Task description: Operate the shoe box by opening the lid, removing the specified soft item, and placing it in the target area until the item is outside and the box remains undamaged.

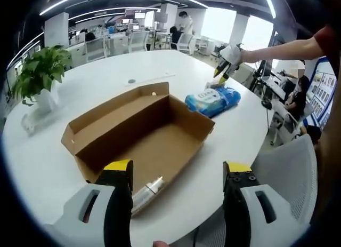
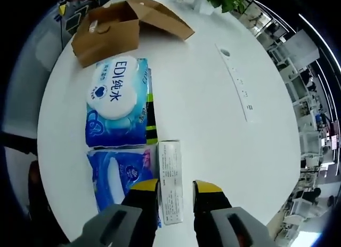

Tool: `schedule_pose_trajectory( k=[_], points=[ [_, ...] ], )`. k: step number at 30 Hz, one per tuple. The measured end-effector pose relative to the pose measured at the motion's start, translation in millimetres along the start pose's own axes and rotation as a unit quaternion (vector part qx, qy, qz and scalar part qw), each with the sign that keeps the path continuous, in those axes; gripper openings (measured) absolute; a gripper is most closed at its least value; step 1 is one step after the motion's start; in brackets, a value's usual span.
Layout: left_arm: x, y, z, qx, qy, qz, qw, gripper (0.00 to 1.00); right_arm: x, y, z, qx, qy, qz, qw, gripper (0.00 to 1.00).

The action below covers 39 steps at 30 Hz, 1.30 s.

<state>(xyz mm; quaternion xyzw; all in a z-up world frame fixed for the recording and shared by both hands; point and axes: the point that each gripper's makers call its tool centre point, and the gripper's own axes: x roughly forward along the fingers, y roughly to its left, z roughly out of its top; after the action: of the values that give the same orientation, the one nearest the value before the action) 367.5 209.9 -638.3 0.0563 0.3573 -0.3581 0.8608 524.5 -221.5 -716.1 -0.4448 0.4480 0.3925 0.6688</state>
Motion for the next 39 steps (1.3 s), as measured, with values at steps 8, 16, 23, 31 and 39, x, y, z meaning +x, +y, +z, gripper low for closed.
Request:
schedule_pose_trajectory(
  k=[8,16,23,31,39],
  points=[
    [-7.3,4.4,-2.7,0.0,-0.009,0.0,1.0,0.68,-18.7,-1.2,10.1,0.045,-0.025,-0.018,0.9985,0.22],
    [-14.0,5.9,-7.6,0.0,-0.014,-0.001,0.9999,0.68,-32.7,2.7,19.9,0.097,-0.055,-0.032,0.9933,0.23],
    [-16.1,6.2,-9.5,0.002,-0.017,-0.007,0.9998,0.68,-37.4,14.7,25.6,0.131,-0.086,-0.022,0.9874,0.26],
    [-16.6,5.4,-8.9,0.006,-0.02,-0.014,0.9997,0.68,-44.4,22.1,30.7,0.202,-0.129,-0.018,0.9707,0.27],
    [-15.3,7.2,-11.4,0.008,-0.021,-0.021,0.9995,0.68,-49.0,32.0,35.4,0.295,-0.184,-0.007,0.9375,0.28]
  ],
)
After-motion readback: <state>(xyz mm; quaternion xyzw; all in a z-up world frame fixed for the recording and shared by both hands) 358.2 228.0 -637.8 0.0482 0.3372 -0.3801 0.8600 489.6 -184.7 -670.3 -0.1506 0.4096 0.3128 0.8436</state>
